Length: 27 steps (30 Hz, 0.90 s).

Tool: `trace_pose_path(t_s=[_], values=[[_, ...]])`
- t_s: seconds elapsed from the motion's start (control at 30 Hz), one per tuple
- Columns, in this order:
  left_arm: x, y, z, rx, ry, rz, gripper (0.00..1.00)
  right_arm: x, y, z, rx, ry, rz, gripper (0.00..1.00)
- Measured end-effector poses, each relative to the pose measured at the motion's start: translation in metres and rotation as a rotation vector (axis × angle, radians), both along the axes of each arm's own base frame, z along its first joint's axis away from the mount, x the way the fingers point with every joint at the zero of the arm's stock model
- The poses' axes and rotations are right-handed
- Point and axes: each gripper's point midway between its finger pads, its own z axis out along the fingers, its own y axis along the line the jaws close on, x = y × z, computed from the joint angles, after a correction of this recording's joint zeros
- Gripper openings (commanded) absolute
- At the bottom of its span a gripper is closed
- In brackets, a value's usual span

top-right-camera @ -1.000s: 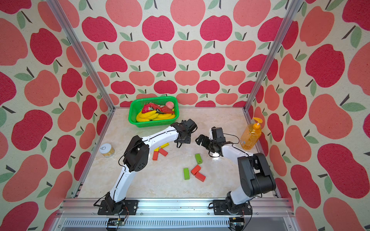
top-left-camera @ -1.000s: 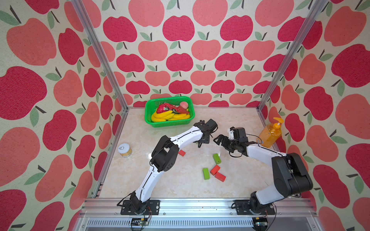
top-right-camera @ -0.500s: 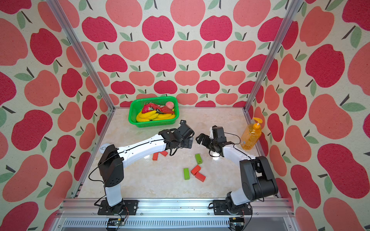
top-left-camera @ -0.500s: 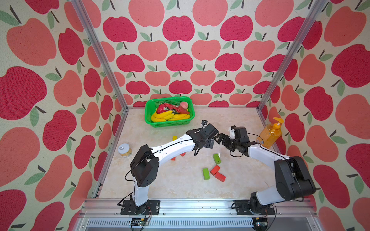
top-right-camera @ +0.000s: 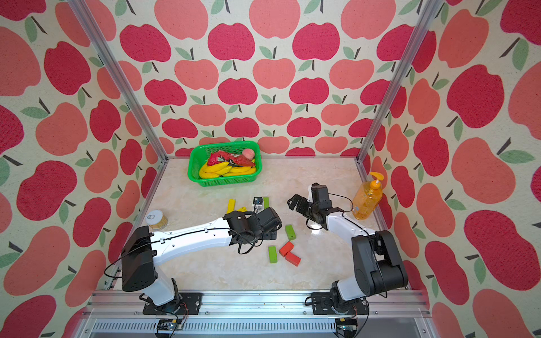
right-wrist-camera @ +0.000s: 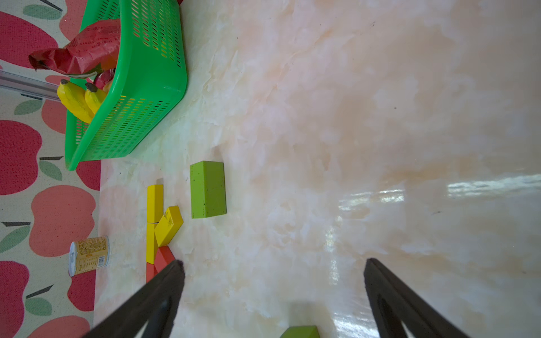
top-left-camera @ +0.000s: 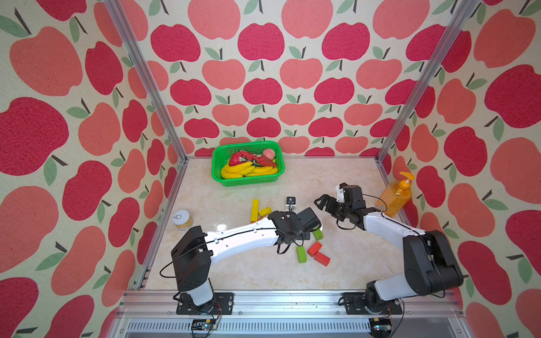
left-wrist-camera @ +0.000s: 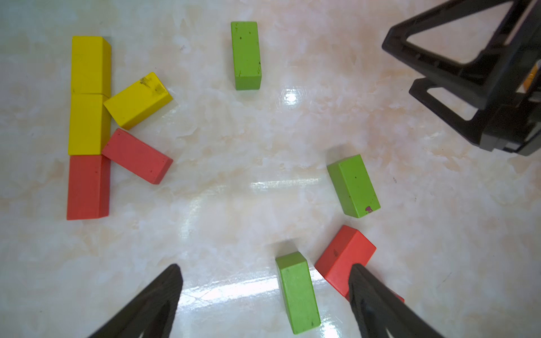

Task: Assemble the letter k with building blocks
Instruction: Pick up the building block from the center of the board.

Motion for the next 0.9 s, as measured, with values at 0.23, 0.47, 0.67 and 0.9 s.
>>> trace_pose_path(t_s=[0.23,0.47,0.67,0.9], values=[[-0.045,0.004,-0.034,-0.011,0.113,0.082,0.89,0.000,-0.002,-0.008,0.007,0.027,-0.001,0.99],[-0.049,0.001,-0.063,0.005,0.162,0.129,0.83,0.000,-0.002,-0.007,0.010,0.028,-0.001,0.99],[-0.052,-0.012,-0.087,0.001,0.207,0.135,0.79,0.000,-0.003,-0.007,0.016,0.029,-0.003,0.99],[-0.051,-0.028,-0.091,-0.019,0.224,0.128,0.78,0.000,-0.002,-0.007,0.020,0.031,0.002,0.99]])
